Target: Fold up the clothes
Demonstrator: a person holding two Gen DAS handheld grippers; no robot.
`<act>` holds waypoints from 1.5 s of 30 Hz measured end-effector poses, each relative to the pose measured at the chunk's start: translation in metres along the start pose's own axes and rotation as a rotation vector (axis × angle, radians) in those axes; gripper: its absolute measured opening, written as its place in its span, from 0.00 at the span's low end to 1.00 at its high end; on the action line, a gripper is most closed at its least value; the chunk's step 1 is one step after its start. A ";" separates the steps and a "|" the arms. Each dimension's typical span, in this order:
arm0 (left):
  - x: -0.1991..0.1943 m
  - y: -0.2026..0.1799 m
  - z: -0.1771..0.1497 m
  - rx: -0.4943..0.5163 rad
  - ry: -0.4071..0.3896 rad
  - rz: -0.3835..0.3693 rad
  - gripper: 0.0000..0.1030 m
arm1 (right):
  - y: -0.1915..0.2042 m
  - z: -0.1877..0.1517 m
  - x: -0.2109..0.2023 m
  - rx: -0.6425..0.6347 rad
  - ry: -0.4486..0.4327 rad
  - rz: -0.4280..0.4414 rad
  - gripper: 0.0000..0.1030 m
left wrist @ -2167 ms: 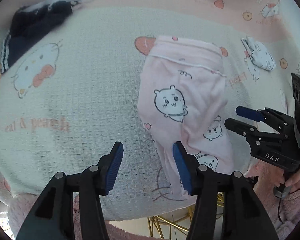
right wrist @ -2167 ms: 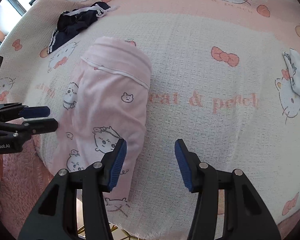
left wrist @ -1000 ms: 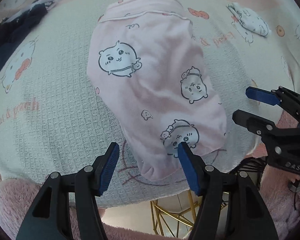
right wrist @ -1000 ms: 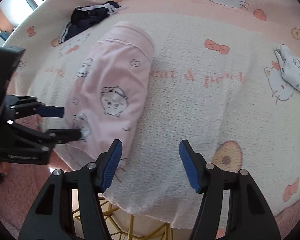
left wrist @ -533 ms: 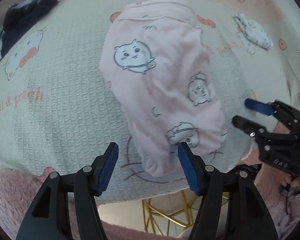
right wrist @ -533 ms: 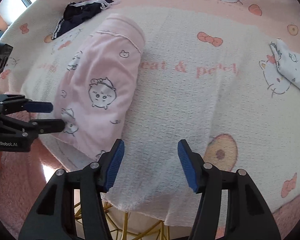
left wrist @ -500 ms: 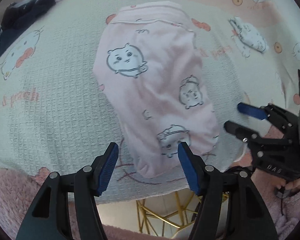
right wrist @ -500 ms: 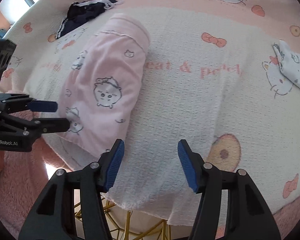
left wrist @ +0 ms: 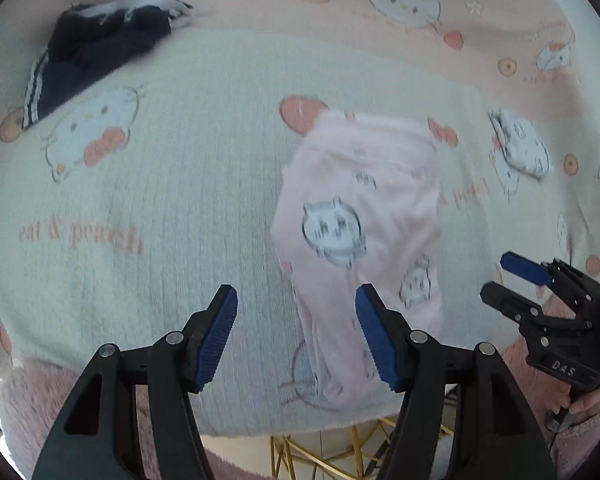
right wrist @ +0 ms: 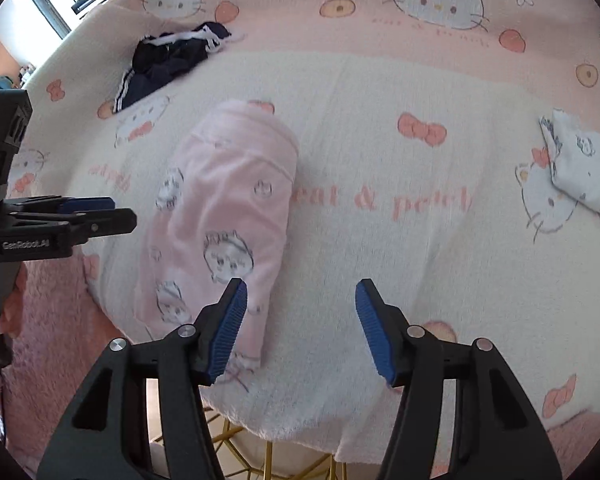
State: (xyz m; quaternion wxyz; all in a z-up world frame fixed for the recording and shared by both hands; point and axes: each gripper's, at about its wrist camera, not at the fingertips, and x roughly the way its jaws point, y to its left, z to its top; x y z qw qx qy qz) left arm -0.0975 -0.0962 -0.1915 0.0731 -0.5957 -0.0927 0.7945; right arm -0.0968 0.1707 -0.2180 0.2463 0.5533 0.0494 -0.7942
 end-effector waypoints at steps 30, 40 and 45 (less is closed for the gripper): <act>0.086 -0.011 0.066 -0.102 -0.068 -0.005 0.68 | 0.007 0.072 0.073 0.011 0.049 -0.010 0.59; 0.078 0.007 0.053 -0.130 -0.024 0.169 0.68 | -0.029 0.063 0.066 0.180 0.002 0.029 0.59; 0.058 -0.006 0.040 -0.114 -0.037 0.026 0.69 | -0.013 0.047 0.046 0.147 0.000 0.059 0.59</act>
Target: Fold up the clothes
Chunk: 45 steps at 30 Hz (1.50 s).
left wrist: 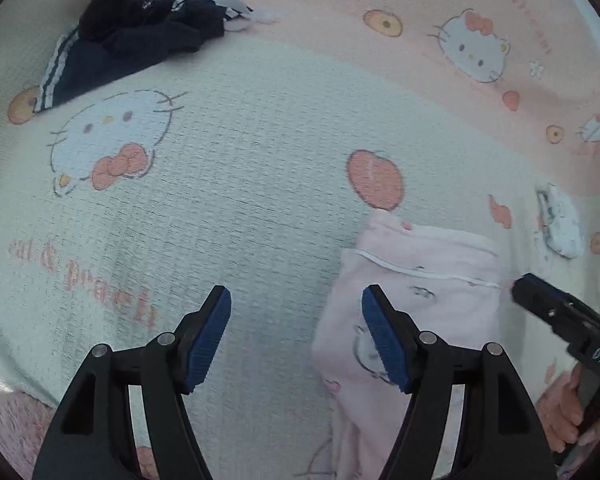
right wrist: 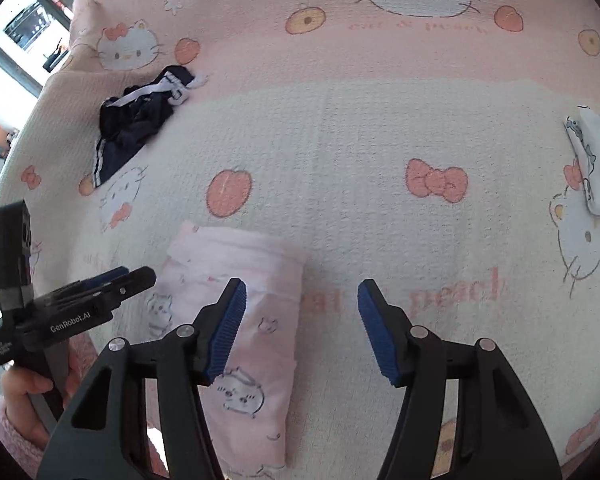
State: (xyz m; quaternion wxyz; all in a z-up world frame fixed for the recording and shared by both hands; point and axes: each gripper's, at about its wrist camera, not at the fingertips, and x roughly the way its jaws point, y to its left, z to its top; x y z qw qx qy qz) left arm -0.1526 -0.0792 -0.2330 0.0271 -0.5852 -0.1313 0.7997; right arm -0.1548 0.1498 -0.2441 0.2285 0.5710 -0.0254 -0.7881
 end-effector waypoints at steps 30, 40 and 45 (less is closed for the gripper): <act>0.001 -0.071 -0.087 0.169 0.197 0.021 0.70 | 0.025 -0.103 -0.008 -0.117 0.102 -0.055 0.63; -0.008 -0.062 -0.090 0.185 0.248 0.083 0.70 | 0.004 -0.109 -0.014 -0.114 0.084 -0.172 0.63; -0.011 -0.076 -0.103 0.221 0.264 0.066 0.70 | 0.003 -0.111 -0.015 -0.061 0.088 -0.063 0.63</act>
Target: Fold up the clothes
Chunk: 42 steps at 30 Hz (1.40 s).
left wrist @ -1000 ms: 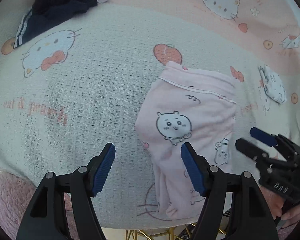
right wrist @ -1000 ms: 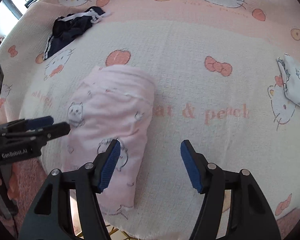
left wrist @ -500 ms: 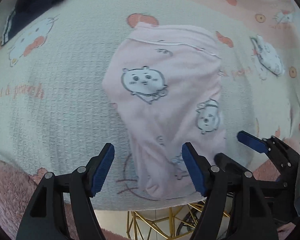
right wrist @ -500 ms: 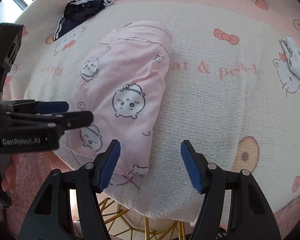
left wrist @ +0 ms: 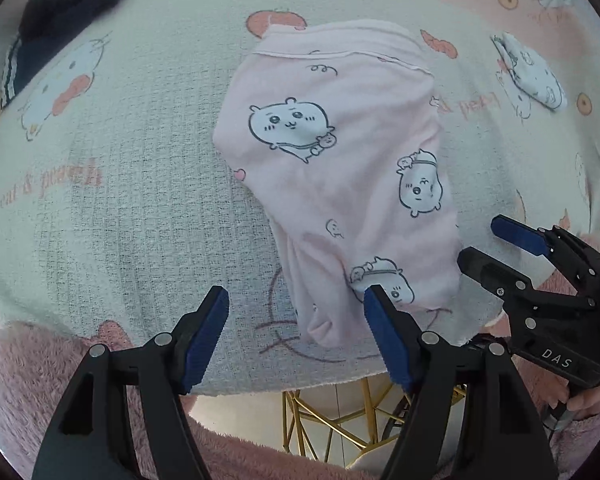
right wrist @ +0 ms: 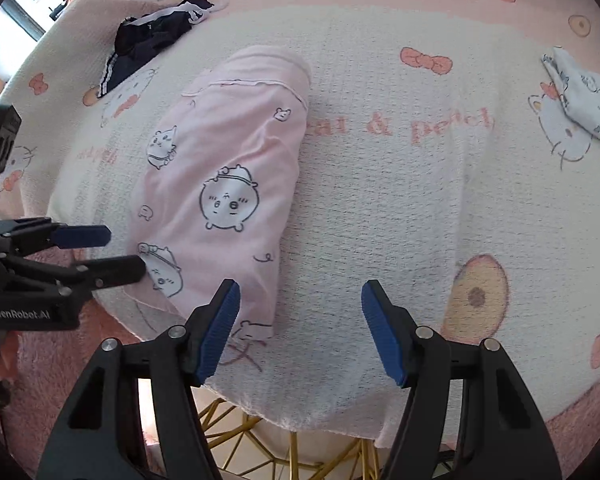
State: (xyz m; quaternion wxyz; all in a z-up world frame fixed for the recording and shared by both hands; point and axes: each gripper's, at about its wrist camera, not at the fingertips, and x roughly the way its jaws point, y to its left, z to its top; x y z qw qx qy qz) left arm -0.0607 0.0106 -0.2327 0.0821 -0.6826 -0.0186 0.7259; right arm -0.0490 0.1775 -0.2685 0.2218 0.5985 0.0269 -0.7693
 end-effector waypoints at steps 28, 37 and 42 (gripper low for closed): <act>-0.002 0.010 -0.043 0.107 -0.159 -0.159 0.27 | 0.007 -0.006 0.016 -0.009 0.065 0.031 0.63; 0.000 0.019 -0.035 0.181 -0.143 -0.225 0.28 | 0.014 0.009 0.020 -0.014 0.051 0.041 0.63; 0.007 0.010 -0.027 0.274 -0.126 -0.284 0.39 | 0.016 0.025 0.021 -0.034 0.034 0.048 0.62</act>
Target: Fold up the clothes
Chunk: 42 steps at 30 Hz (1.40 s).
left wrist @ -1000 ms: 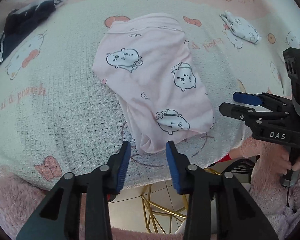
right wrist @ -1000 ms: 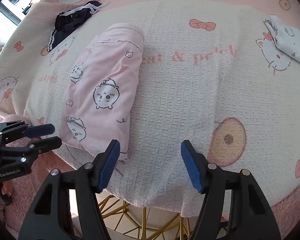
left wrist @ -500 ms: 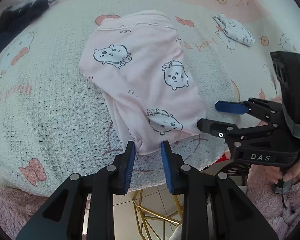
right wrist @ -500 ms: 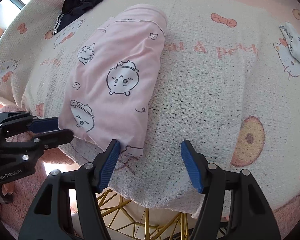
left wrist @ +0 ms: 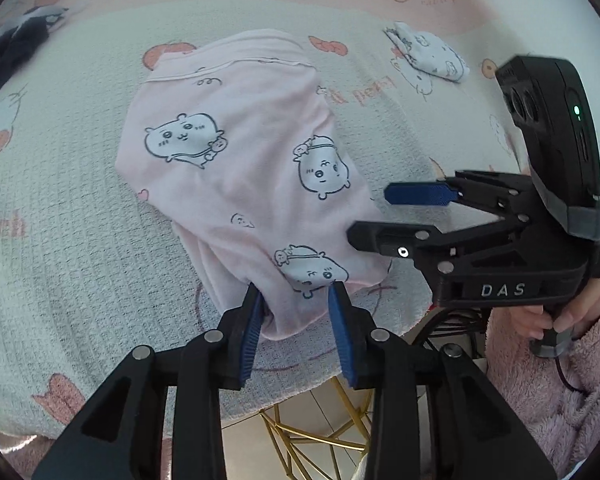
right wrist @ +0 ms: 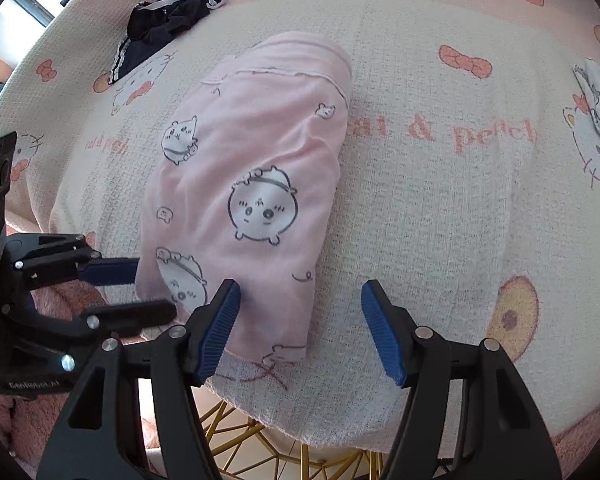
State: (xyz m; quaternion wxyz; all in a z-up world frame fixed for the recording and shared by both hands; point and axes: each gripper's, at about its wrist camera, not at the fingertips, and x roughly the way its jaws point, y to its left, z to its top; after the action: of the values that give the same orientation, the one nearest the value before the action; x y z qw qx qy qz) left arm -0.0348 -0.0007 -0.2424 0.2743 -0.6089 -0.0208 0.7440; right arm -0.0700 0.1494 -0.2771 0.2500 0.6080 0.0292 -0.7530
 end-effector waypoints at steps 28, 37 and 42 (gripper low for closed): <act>-0.022 0.018 -0.014 -0.048 0.043 0.003 0.18 | -0.013 -0.011 -0.019 0.030 -0.016 -0.038 0.62; -0.009 0.003 -0.019 0.043 0.073 0.054 0.32 | 0.000 -0.033 0.002 -0.013 0.036 -0.059 0.63; -0.014 0.006 -0.018 0.074 0.102 0.123 0.09 | -0.002 -0.040 0.000 -0.041 0.004 -0.094 0.62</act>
State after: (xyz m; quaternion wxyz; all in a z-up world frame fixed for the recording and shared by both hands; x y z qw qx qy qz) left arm -0.0194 -0.0168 -0.2365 0.2512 -0.6356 0.0580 0.7277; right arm -0.0348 0.1654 -0.2881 0.2265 0.6021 0.0736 -0.7621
